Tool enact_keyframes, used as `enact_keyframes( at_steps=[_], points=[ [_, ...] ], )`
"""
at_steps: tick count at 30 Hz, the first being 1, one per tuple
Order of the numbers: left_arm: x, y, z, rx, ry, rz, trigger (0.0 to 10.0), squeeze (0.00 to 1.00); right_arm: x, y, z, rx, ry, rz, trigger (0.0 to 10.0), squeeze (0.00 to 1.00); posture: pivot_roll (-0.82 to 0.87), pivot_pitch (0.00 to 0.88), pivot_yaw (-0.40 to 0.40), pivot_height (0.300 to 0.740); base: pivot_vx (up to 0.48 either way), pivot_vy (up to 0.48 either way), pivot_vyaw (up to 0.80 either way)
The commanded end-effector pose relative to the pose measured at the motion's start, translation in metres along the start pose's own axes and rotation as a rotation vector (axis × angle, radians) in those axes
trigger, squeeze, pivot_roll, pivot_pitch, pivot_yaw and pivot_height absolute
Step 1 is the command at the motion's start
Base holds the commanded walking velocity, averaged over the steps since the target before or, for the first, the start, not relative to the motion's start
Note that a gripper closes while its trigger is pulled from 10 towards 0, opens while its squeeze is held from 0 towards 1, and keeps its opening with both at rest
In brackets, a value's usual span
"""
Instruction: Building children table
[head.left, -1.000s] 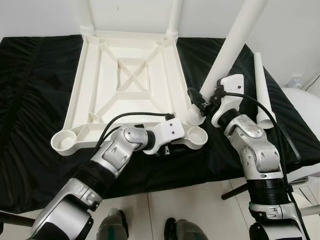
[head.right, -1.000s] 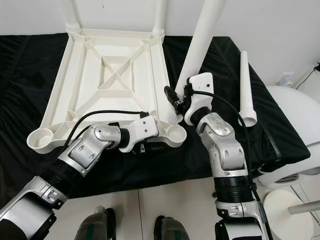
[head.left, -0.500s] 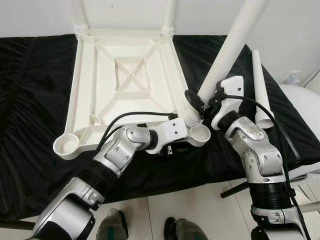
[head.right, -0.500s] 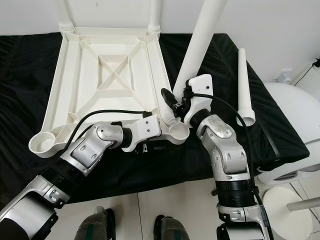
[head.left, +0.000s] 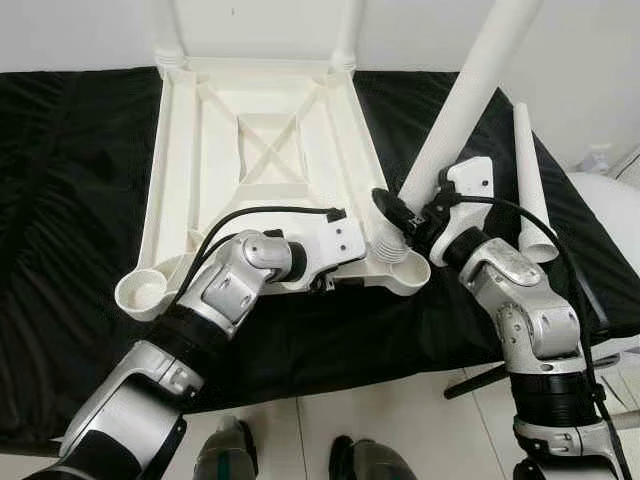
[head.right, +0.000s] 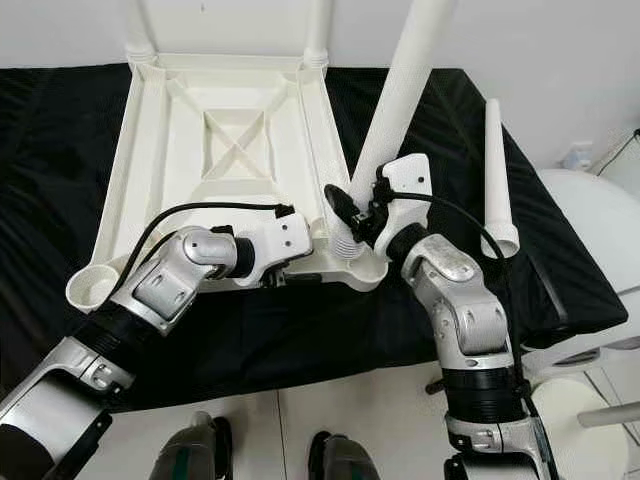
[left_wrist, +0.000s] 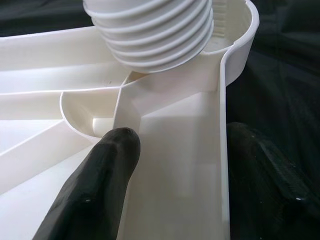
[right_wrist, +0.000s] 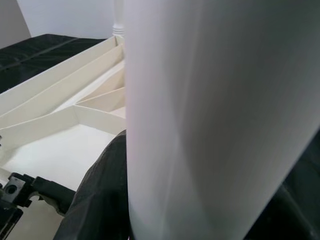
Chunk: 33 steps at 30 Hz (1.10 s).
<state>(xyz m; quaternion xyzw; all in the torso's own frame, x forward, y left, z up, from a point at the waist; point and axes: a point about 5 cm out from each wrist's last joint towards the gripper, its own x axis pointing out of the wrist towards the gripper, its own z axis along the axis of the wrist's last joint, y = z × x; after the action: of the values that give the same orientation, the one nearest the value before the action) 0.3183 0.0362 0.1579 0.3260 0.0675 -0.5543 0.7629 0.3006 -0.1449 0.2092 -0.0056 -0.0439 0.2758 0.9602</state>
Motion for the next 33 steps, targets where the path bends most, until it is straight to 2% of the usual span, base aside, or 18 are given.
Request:
enact_keyframes(
  at_steps=[1, 12, 22, 33],
  points=[
    [0.001, 0.002, -0.004, 0.007, 0.030, 0.051, 10.0, 0.00, -0.005, -0.004, 0.002, -0.006, 0.000, -0.019, 10.0, 0.00, 0.01, 0.090, -0.042, 0.740, 0.000, 0.000, 0.00],
    [0.001, -0.001, -0.003, 0.028, 0.028, 0.022, 10.0, 0.00, -0.015, -0.017, 0.003, -0.028, 0.052, -0.060, 10.0, 0.00, 0.00, 0.088, -0.036, 0.740, 0.000, 0.000, 0.00],
    [0.002, -0.002, -0.003, 0.040, 0.025, 0.014, 10.0, 0.00, -0.024, -0.014, 0.001, -0.020, 0.101, -0.007, 10.0, 0.00, -0.01, 0.088, -0.036, 0.740, 0.000, 0.000, 0.00],
    [0.006, -0.009, 0.002, 0.031, -0.005, -0.004, 10.0, 0.00, -0.020, -0.012, -0.006, -0.008, 0.119, -0.004, 10.0, 0.00, -0.01, 0.080, -0.041, 0.740, 0.000, 0.000, 0.00]
  ],
)
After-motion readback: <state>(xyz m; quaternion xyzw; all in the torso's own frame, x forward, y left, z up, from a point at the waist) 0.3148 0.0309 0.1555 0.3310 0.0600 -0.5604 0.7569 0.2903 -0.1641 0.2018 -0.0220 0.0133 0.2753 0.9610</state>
